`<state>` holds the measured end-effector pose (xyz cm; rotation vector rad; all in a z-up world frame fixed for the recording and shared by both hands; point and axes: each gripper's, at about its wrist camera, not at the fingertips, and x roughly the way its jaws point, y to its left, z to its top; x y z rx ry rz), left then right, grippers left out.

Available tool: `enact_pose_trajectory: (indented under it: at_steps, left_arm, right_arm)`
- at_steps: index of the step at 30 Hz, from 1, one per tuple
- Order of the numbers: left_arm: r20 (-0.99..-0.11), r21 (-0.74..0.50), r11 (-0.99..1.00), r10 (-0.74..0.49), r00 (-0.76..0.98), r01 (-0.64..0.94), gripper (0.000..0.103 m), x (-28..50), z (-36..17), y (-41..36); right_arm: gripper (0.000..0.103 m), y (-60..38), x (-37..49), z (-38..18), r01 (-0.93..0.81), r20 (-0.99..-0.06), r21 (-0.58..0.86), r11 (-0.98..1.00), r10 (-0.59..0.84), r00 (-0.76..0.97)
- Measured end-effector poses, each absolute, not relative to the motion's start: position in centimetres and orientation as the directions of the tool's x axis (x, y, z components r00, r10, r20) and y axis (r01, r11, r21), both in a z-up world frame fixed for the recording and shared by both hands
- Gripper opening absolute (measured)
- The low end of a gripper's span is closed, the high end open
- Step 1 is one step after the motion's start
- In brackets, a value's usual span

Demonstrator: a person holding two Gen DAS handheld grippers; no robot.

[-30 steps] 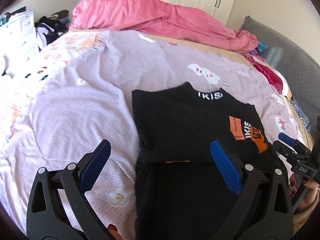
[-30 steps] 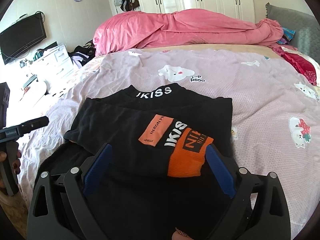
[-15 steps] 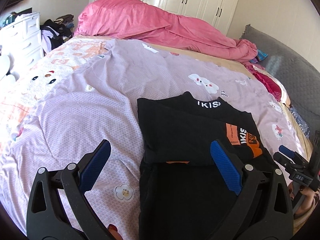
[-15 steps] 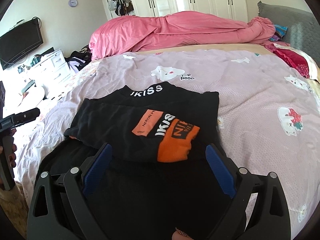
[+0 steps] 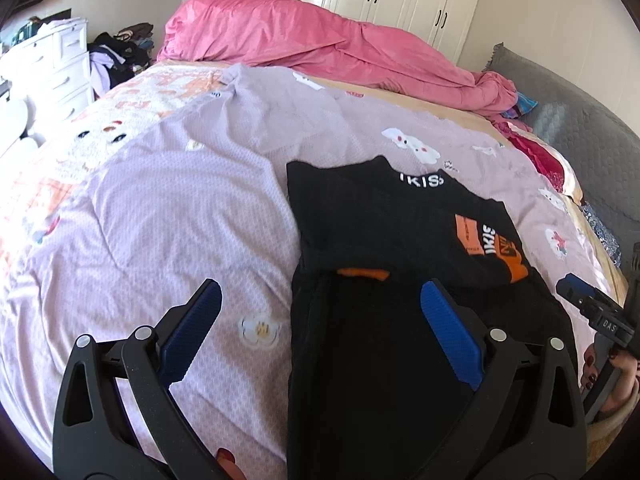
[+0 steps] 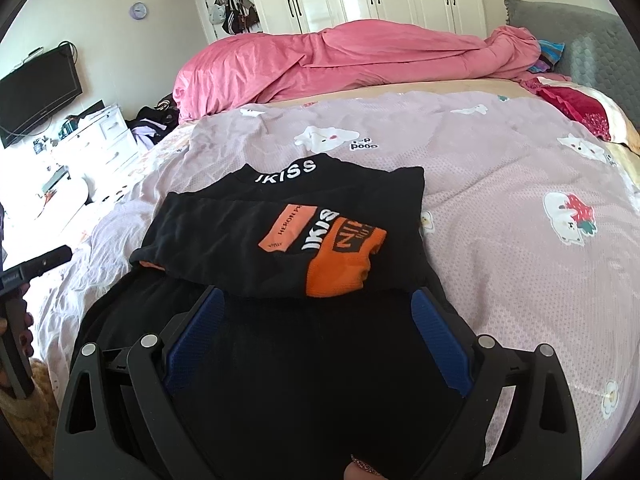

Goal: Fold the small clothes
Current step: 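Move both open grippers back toward the t-shirt hem, then lower both grippers onto the hem of the black t-shirt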

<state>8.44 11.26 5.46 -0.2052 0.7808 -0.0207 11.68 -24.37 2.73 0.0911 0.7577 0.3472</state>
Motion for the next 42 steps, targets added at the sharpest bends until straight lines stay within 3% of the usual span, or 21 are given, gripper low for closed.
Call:
enact_pose_trajectory:
  at_steps: [42]
  left_arm:
    - [-0.761,-0.231,0.966,-0.106,0.641,-0.115,0.094,0.3,-0.4,11.6]
  right_arm:
    - [0.094,-28.3,6.0,-1.0,-0.193,-0.721,0.223,0.955,0.295,0.627]
